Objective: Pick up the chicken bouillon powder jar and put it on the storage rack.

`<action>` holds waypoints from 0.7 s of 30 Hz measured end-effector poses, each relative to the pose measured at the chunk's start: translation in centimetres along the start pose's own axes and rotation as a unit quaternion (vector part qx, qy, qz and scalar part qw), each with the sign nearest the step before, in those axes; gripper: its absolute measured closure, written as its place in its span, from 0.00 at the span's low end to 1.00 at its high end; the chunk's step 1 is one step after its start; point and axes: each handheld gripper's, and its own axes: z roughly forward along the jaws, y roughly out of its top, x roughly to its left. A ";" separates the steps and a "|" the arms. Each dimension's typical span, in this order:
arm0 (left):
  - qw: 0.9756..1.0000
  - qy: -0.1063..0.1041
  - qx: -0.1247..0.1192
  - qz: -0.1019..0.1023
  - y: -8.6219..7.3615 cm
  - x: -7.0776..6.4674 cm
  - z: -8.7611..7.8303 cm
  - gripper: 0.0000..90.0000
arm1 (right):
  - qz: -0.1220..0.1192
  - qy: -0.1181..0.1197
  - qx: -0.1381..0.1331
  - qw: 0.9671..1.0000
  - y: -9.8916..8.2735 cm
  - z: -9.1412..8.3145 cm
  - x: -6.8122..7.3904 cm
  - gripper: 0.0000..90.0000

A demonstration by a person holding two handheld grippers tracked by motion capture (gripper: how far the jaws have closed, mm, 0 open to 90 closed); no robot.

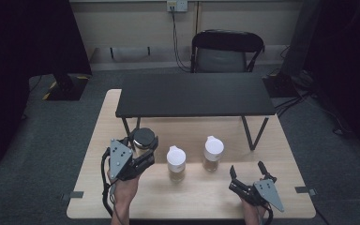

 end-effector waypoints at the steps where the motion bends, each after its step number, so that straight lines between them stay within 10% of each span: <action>1: 1.000 0.001 -0.002 -0.001 0.2 0.0 0.0 0.39 | 0.000 0.000 0.000 1.000 0.0 0.0 0.0 0.01; 21: 1.000 0.003 -0.004 0.005 3.8 0.4 1.4 0.39 | 0.000 -0.002 0.000 1.000 0.0 0.0 0.0 0.01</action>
